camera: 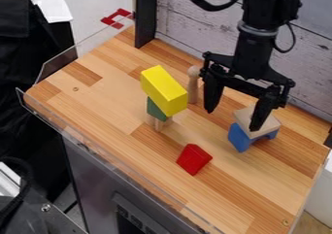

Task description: Move the wooden block to the top of the yellow block

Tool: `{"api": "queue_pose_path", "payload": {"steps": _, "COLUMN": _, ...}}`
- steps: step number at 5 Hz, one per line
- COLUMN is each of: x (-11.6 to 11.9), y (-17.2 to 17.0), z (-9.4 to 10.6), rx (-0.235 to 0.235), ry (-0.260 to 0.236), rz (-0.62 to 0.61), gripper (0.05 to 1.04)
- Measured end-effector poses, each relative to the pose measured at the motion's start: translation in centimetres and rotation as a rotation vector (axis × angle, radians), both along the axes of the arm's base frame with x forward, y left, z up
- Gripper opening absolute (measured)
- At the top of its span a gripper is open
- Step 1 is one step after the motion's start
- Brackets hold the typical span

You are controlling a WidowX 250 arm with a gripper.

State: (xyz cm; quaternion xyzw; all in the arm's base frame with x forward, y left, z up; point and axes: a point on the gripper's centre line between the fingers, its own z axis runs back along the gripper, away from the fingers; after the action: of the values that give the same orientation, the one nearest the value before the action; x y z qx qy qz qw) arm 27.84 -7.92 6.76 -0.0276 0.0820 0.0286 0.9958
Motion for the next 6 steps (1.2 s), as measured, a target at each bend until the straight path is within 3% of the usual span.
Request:
{"api": "queue_pose_path", "payload": {"steps": 1, "x": 0.3, "y": -0.9, "z": 0.5, "rx": -0.005, "ry": -0.023, "rz": -0.087, "gripper": 1.000}}
{"api": "queue_pose_path", "payload": {"steps": 2, "x": 0.7, "y": -1.4, "z": -1.3, "rx": 0.054, "ry": -0.030, "rz": -0.166, "gripper": 1.000}}
{"api": "queue_pose_path", "payload": {"steps": 3, "x": 1.6, "y": -1.6, "z": -1.8, "rx": 0.055, "ry": -0.051, "rz": -0.195, "gripper": 1.000}}
{"api": "queue_pose_path", "payload": {"steps": 6, "x": 2.9, "y": -0.8, "z": -1.7, "rx": 0.104, "ry": -0.039, "rz": -0.203, "gripper": 1.000}}
